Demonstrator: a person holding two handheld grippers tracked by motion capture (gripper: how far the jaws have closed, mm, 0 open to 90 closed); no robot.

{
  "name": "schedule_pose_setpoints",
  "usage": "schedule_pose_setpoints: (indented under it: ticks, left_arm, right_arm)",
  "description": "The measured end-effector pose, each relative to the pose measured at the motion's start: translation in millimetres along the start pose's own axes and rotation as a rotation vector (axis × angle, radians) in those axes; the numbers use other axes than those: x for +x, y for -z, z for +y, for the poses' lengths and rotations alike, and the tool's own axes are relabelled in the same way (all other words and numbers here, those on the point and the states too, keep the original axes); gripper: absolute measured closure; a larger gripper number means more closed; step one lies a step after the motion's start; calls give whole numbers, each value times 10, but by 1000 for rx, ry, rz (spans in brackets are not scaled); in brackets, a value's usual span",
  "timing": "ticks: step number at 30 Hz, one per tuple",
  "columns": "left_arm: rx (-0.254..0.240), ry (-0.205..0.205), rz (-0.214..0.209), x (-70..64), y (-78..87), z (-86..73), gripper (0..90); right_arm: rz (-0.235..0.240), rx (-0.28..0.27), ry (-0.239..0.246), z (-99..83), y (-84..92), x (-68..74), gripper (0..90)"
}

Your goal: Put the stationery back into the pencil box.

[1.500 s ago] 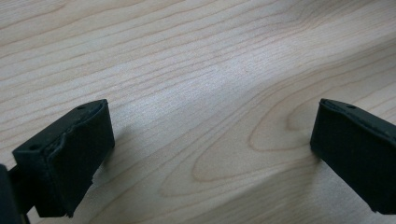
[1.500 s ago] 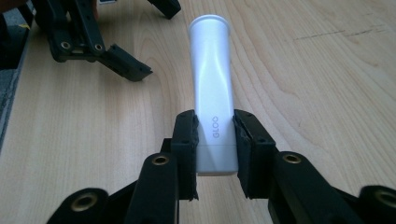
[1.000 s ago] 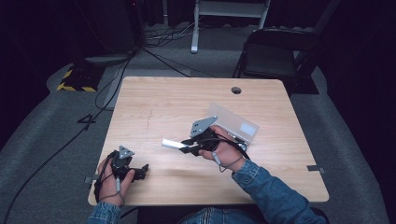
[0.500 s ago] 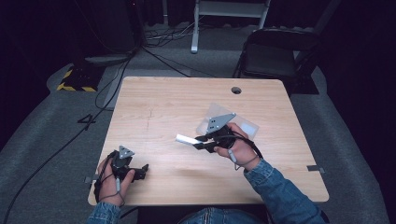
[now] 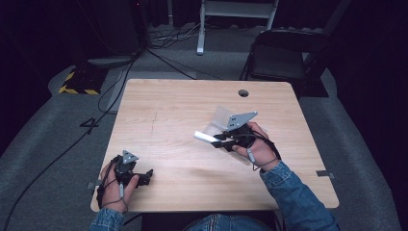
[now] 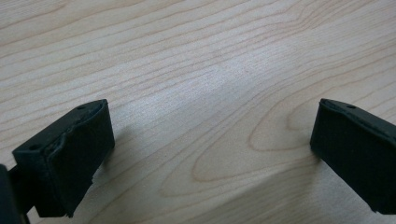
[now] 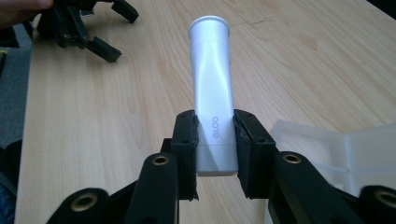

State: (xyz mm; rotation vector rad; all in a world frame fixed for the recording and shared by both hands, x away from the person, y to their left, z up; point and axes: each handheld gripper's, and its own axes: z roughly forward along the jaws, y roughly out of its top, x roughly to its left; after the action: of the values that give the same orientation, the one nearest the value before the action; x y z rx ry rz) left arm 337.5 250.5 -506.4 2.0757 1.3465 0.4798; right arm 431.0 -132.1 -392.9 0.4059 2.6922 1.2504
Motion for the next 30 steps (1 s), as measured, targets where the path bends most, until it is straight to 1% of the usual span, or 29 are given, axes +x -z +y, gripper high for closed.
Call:
schedule_pose_setpoints:
  ticks: [4,5,8,10,14,19,23,28,30]
  left_arm:
    - [0,0,0,0,0,0,0]
    - [0,0,0,0,0,0,0]
    - [0,0,0,0,0,0,0]
    - [0,0,1,-1,0,0,0]
    - [0,0,0,0,0,0,0]
    - [0,0,0,0,0,0,0]
    - [0,0,0,0,0,0,0]
    - [0,0,0,0,0,0,0]
    - [0,0,0,0,0,0,0]
  right_arm:
    - [-7,5,-3,-32,31,-43,718]
    - [-18,14,-3,-57,54,-78,718]
    - [-26,17,-15,-95,92,-136,718]
    - [-39,24,-13,-120,108,-169,718]
    - [-56,38,-27,-177,127,-246,718]
    - [-82,65,-43,-250,120,-335,718]
    - [-108,97,-59,-322,103,-413,718]
    - [-121,131,-76,-402,52,-485,718]
    - [-118,145,-86,-434,27,-509,718]
